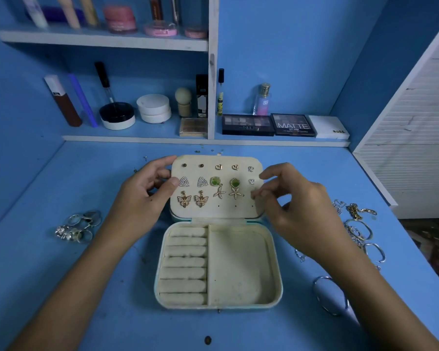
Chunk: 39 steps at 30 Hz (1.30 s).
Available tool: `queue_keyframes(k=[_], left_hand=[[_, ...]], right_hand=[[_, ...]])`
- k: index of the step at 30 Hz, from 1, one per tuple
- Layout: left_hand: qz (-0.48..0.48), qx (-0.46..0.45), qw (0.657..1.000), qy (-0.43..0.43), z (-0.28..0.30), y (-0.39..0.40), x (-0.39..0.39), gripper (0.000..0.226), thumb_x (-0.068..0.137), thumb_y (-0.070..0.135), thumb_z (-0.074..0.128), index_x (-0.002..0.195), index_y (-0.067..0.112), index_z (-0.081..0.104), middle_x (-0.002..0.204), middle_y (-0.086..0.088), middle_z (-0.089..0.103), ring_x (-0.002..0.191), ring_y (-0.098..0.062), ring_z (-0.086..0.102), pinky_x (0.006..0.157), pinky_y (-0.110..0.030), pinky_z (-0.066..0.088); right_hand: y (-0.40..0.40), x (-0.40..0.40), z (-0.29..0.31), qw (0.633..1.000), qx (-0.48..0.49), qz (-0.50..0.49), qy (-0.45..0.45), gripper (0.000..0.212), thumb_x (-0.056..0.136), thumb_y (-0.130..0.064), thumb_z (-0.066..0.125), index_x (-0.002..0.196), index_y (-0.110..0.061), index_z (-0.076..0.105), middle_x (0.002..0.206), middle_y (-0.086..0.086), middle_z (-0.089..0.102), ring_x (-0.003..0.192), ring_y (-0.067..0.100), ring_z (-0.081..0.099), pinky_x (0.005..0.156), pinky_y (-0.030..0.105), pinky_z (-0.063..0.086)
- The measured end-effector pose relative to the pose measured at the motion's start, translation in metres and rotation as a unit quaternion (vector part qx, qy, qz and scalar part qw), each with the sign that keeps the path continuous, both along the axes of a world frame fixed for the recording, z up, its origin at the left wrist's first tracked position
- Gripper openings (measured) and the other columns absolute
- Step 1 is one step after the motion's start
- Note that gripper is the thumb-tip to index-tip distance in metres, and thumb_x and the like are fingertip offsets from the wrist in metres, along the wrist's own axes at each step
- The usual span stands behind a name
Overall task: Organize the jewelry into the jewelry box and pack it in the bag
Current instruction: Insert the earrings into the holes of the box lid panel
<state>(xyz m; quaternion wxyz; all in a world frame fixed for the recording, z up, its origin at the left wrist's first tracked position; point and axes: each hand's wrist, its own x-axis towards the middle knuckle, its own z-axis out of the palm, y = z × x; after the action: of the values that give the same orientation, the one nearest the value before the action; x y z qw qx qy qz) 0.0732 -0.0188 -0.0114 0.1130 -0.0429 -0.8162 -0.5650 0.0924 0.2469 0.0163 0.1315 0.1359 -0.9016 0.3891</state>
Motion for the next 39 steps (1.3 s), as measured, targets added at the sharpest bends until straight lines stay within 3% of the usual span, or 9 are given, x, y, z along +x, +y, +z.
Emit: queue_keyframes(k=[3,7,12,16,24,28,30,34,39], left_hand=[[-0.002,0.001,1.0,0.015,0.008,0.0,0.006,0.04,0.093,0.008,0.064,0.119,0.039,0.06,0.092,0.013,0.069,0.095,-0.012,0.067,0.094,-0.037,0.052],[-0.007,-0.011,1.0,0.028,0.016,0.001,0.01,0.039,0.094,0.011,0.063,0.114,0.044,0.059,0.094,0.011,0.069,0.097,-0.012,0.066,0.092,-0.034,0.051],[-0.007,-0.024,0.999,0.036,0.019,0.001,0.013,0.041,0.093,0.011,0.064,0.11,0.049,0.058,0.092,0.013,0.069,0.094,-0.007,0.066,0.089,-0.028,0.048],[-0.004,-0.025,0.999,0.037,0.018,0.0,0.014,0.041,0.093,0.014,0.064,0.111,0.05,0.059,0.094,0.008,0.069,0.097,-0.011,0.066,0.091,-0.032,0.049],[-0.003,-0.026,0.998,0.049,0.019,0.002,0.02,0.038,0.094,0.013,0.063,0.113,0.047,0.058,0.094,0.013,0.07,0.097,-0.008,0.065,0.087,-0.025,0.046],[0.006,-0.034,0.997,0.063,0.022,0.005,0.03,0.038,0.094,0.014,0.063,0.112,0.047,0.055,0.095,0.016,0.07,0.097,-0.008,0.064,0.084,-0.021,0.045],[0.012,-0.034,0.997,0.069,0.023,0.006,0.035,0.037,0.094,0.015,0.063,0.111,0.047,0.055,0.096,0.016,0.07,0.098,-0.01,0.064,0.085,-0.029,0.047],[0.023,-0.02,0.996,0.088,0.024,0.009,0.05,0.033,0.093,0.019,0.067,0.104,0.048,0.056,0.098,0.015,0.07,0.098,-0.012,0.065,0.087,-0.046,0.052],[0.025,-0.005,0.995,0.094,0.02,0.012,0.071,0.017,0.087,0.035,0.064,0.094,0.05,0.058,0.101,0.018,0.068,0.102,-0.009,0.064,0.09,-0.039,0.052]], right_hand=[[-0.008,0.02,0.005,0.995,-0.083,-0.05,-0.036,0.02,0.091,-0.012,0.059,0.097,-0.031,0.054,0.079,-0.02,0.071,0.08,-0.002,0.067,0.068,0.022,0.052],[-0.025,0.041,0.0,0.976,-0.188,-0.085,-0.069,0.024,0.094,-0.013,0.057,0.098,-0.035,0.051,0.089,-0.018,0.074,0.085,-0.001,0.07,0.073,0.028,0.055],[-0.04,0.051,-0.005,0.97,-0.208,-0.099,-0.078,0.031,0.094,-0.012,0.058,0.104,-0.039,0.047,0.105,-0.018,0.071,0.084,-0.006,0.066,0.071,0.014,0.05],[-0.043,0.053,-0.005,0.969,-0.206,-0.11,-0.078,0.036,0.095,-0.01,0.057,0.102,-0.042,0.044,0.105,-0.017,0.07,0.083,-0.009,0.064,0.068,0.005,0.044],[-0.047,0.056,0.0,0.968,-0.2,-0.12,-0.087,0.036,0.096,-0.011,0.056,0.103,-0.043,0.043,0.11,-0.02,0.068,0.083,-0.009,0.064,0.069,0.007,0.044],[-0.049,0.061,0.004,0.957,-0.244,-0.116,-0.102,0.034,0.097,-0.016,0.055,0.115,-0.043,0.044,0.109,-0.022,0.069,0.075,0.002,0.066,0.068,0.019,0.052],[-0.05,0.065,0.005,0.933,-0.314,-0.113,-0.132,0.038,0.098,-0.021,0.056,0.125,-0.045,0.044,0.109,-0.022,0.071,0.08,0.004,0.068,0.077,0.033,0.057],[-0.052,0.072,0.011,0.84,-0.496,-0.114,-0.189,0.045,0.097,-0.021,0.063,0.133,-0.039,0.045,0.108,-0.012,0.075,0.097,0.004,0.071,0.095,0.031,0.053],[-0.051,0.084,0.021,0.728,-0.643,-0.102,-0.214,0.046,0.095,-0.018,0.062,0.137,-0.025,0.045,0.109,0.009,0.074,0.103,0.017,0.072,0.105,0.039,0.048]])
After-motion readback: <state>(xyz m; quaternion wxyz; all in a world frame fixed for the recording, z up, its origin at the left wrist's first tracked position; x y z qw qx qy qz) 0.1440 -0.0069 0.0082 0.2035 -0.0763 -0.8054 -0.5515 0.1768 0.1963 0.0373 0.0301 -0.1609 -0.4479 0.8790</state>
